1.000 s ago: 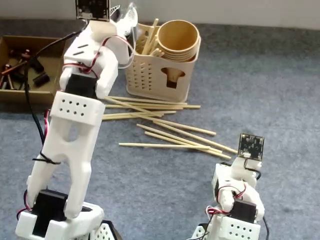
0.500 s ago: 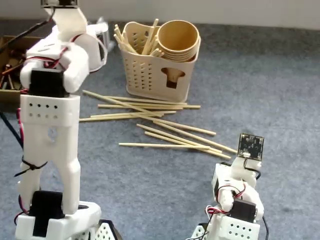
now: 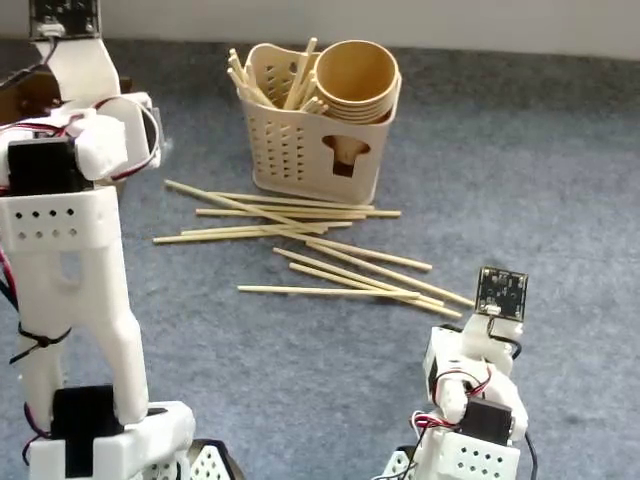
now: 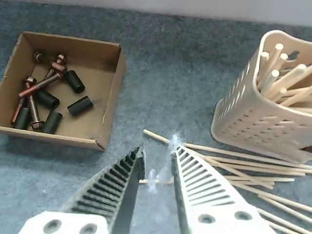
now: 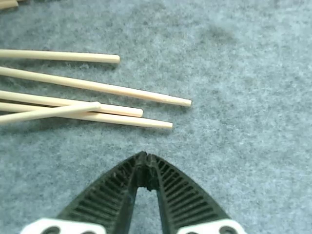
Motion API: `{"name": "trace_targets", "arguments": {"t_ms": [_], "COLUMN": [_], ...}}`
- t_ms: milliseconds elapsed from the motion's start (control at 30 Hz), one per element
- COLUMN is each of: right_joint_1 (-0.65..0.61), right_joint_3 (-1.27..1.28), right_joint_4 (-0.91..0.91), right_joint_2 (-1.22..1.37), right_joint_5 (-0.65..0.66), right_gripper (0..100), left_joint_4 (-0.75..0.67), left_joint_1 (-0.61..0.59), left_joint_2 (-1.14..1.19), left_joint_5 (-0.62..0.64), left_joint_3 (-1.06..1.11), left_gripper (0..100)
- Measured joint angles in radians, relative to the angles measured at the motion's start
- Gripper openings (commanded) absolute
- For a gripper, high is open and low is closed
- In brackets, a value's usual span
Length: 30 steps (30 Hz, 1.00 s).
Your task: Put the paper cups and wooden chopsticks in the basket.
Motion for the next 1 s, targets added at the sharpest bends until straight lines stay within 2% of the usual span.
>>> {"name": "trace_targets", "arguments": {"t_ms": [133,300,800,1000], "right_joint_1": [0.002,0.002,0.011,0.014], "right_joint_3": [0.000,0.000,0.000,0.000], "right_joint_4": [0.000,0.000,0.000,0.000], "right_joint_2": [0.000,0.000,0.000,0.000], "right_joint_5": [0.000,0.000,0.000,0.000], "right_gripper": [0.5,0.5,0.6,0.6], "left_joint_4": [0.031,0.015,-0.334,-0.479], "left_joint_1": [-0.005,-0.064,-0.201,-0.203], "left_joint_2": [-0.117,-0.281,-0.606,-0.732], "left_joint_5": [-0.021,-0.060,-0.091,-0.091], "left_joint_3": [0.086,0.310,1.112,1.435], "left_gripper": [10,10,11,11]}}
